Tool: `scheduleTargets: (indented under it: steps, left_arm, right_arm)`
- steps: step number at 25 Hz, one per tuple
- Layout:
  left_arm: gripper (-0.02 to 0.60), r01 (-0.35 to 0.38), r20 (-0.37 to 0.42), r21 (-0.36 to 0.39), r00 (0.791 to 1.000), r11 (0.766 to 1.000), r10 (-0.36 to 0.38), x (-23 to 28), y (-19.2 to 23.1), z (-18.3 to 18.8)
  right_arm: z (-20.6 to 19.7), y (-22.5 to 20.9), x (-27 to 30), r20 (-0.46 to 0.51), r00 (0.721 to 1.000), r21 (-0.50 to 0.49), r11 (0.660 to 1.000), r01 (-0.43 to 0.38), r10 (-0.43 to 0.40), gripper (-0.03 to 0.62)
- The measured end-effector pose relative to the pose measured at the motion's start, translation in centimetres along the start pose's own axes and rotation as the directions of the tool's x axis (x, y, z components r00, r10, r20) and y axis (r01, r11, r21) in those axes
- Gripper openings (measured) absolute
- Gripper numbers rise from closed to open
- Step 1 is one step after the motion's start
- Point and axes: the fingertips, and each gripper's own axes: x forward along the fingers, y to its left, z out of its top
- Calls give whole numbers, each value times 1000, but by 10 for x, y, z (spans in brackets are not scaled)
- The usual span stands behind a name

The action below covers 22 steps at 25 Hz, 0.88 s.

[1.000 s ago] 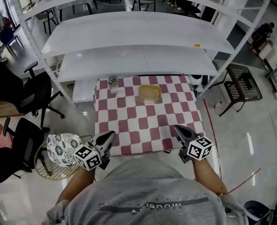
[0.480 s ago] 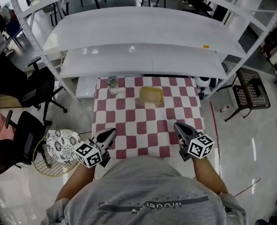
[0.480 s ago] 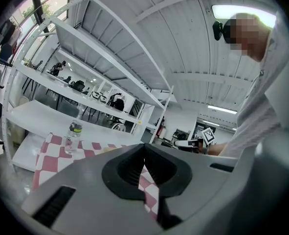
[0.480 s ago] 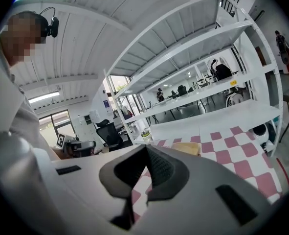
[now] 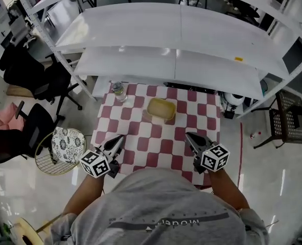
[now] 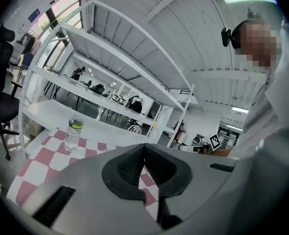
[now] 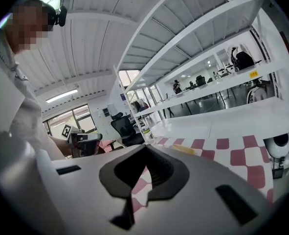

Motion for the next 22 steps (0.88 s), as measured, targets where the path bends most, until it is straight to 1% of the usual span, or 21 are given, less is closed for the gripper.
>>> scheduleTargets:
  steps: [4,7,9,12,15,17,20,22]
  left_arm:
    - [12,-45,-17,5,999,999,45,25,-4,-4]
    - [13,-52,-35,11,998,999,53,43,-8,-5]
    - [13,-46,-52,23,998,999,48,53,-8,-6]
    - [14,-21,-86,41,996,999,25,67,-3,-10]
    - [14,25,-130,53,991,998,-18,78,9,-13]
    - [13,57,-155,55,987,997,-48,84,22,-14]
    - [12,97,-181,34,979,995,-89,86,45,-17]
    - [14,129,-198,17,972,992,-123,92,56,-22]
  right_arm:
    - [7,-26,2,-17,1000,-70,997,-21,20,25]
    - [16,-41,3,-15,1000,-104,994,-21,20,25]
    - [20,-50,6,-9,1000,-104,995,-11,10,25]
    - [21,-60,15,1,1000,-83,996,14,-14,24]
    - [17,-63,27,1,999,-58,997,47,-47,23]
    - [16,-62,41,-6,998,-58,996,66,-66,24]
    - [11,-59,63,-20,995,-60,993,100,-101,24]
    - [5,-59,67,-29,990,-54,989,134,-136,23]
